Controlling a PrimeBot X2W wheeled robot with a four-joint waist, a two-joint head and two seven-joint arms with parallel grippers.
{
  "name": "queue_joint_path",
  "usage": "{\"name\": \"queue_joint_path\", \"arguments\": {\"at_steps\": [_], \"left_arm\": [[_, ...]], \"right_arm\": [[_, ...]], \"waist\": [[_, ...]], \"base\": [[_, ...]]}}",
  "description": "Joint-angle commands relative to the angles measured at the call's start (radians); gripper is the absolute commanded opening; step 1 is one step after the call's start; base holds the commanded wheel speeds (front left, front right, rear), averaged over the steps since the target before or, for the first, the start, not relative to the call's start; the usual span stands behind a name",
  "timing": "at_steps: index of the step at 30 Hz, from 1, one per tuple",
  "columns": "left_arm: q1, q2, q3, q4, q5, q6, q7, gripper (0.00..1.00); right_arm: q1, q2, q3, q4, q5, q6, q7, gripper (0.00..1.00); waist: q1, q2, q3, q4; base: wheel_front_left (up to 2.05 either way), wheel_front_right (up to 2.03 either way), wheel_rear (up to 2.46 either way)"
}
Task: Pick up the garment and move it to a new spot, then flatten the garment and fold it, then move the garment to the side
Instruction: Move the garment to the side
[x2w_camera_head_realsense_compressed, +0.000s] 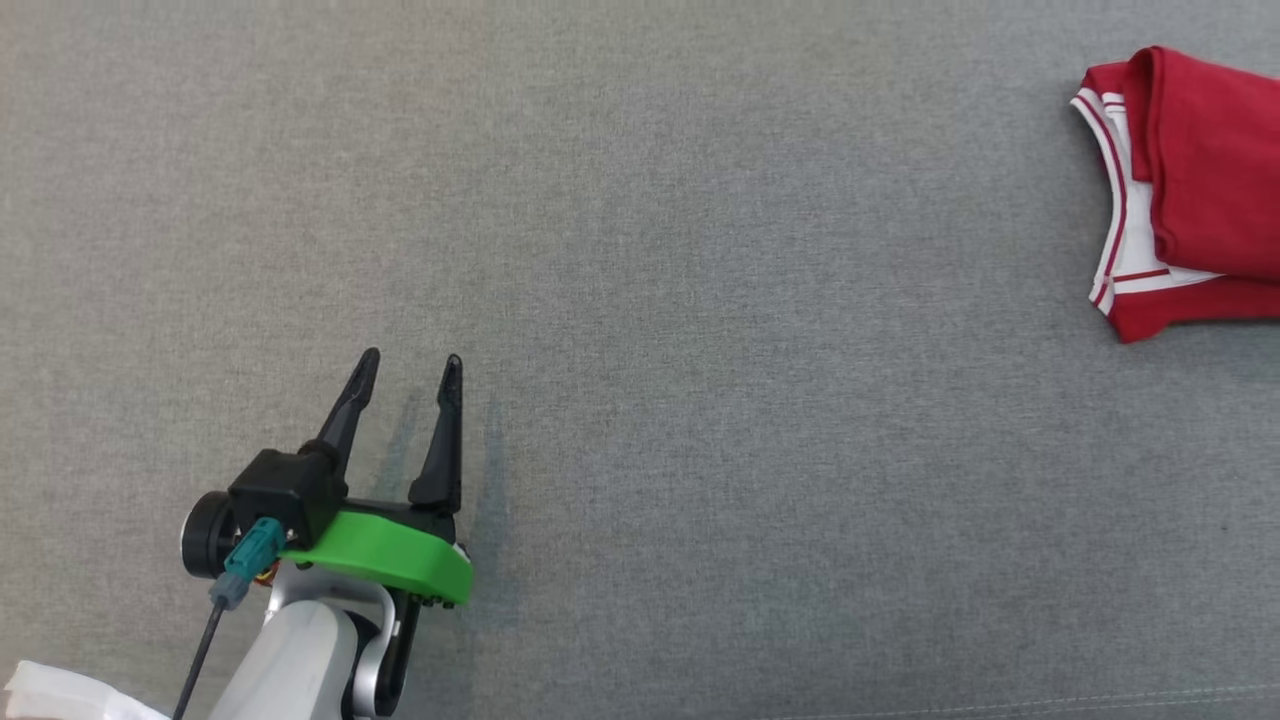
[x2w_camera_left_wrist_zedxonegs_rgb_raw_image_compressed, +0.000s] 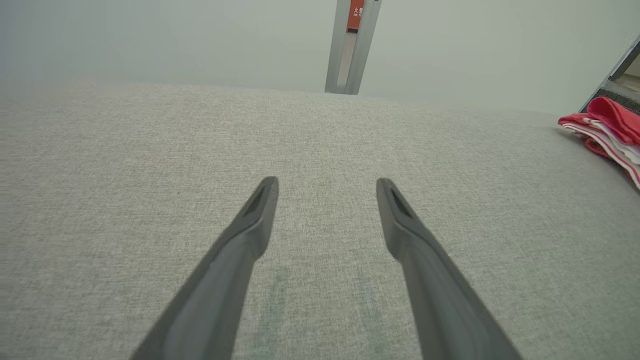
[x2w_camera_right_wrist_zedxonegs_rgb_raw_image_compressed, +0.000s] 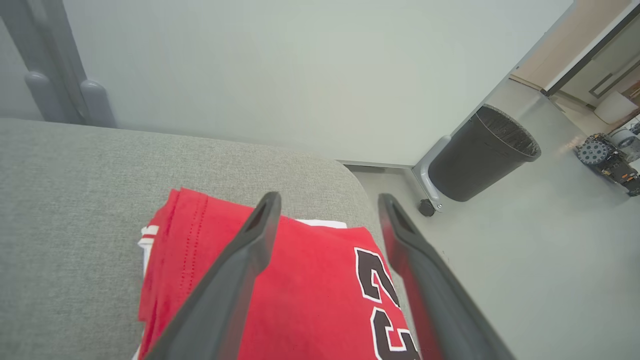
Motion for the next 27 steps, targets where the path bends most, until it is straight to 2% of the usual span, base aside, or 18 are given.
{"name": "queue_joint_path", "arguments": {"at_steps": [1,9,17,23,27], "left_arm": [[-0.006,0.010,0.009,0.001,-0.006,0.006,-0.004,1.00],[-0.019,0.010,0.047,0.020,-0.031,0.018,-0.013,1.00],[0.025,-0.014,0.088,0.054,-0.052,0.040,-0.024,1.00],[0.089,-0.037,0.115,0.071,-0.069,0.054,-0.028,1.00],[0.131,-0.044,0.126,0.076,-0.066,0.057,-0.028,1.00]], "right_arm": [[-0.008,0.010,0.018,-0.002,0.017,-0.002,-0.019,1.00],[0.037,0.059,0.111,-0.048,0.120,-0.002,-0.142,1.00],[0.222,0.179,0.115,-0.206,0.213,-0.002,-0.226,1.00],[0.426,0.300,0.105,-0.364,0.170,-0.002,-0.246,1.00],[0.554,0.355,0.119,-0.461,0.150,-0.002,-0.259,1.00]], "waist": [[-0.0001,0.0000,-0.029,-0.012],[-0.0001,0.0000,-0.121,-0.009],[-0.0001,0.0000,-0.218,0.001],[-0.0001,0.0000,-0.274,0.009],[-0.0001,0.0000,-0.304,0.016]], "base": [[0.00,0.00,0.00],[0.00,0.00,0.00],[0.00,0.00,0.00],[0.00,0.00,0.00],[0.00,0.00,0.00]]}}
